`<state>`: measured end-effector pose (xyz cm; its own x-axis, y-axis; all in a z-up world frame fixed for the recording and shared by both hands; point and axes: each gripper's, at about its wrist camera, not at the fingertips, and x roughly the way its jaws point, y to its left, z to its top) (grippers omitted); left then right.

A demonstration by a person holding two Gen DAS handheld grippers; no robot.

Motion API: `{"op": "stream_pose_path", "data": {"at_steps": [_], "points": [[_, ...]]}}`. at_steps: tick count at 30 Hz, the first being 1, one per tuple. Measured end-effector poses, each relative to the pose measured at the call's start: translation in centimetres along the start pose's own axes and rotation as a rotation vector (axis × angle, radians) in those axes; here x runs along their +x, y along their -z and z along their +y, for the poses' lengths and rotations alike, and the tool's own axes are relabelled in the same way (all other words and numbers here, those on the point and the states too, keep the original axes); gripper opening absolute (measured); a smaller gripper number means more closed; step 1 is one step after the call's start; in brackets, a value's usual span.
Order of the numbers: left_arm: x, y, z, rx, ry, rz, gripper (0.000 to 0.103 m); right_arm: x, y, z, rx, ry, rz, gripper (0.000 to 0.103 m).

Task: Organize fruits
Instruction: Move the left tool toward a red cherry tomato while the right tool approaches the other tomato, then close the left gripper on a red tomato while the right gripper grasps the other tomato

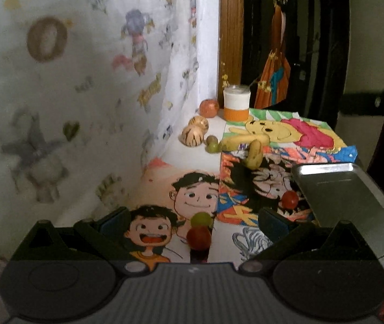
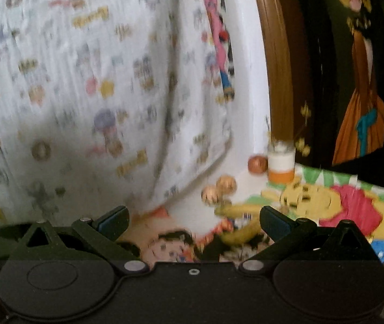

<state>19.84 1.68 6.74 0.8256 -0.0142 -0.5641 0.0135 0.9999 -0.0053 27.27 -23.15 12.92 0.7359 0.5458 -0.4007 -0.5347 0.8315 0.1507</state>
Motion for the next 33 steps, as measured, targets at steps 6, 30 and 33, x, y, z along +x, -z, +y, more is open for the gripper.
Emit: {"op": "stream_pose_path", "data": {"at_steps": [6, 30, 33], "points": [[2.0, 1.5, -0.1, -0.024, -0.008, 0.045, 0.103, 2.8, 3.2, -0.2, -0.026, 0.002, 0.081, 0.103], [6.7, 2.9, -0.8, -0.026, -0.020, 0.129, 0.103, 9.1, 7.3, -2.4, 0.005, 0.016, 0.263, 0.089], [6.7, 2.9, -0.8, -0.031, -0.020, 0.126, 0.103, 9.5, 7.4, -2.5, 0.008, 0.014, 0.273, 0.089]]}}
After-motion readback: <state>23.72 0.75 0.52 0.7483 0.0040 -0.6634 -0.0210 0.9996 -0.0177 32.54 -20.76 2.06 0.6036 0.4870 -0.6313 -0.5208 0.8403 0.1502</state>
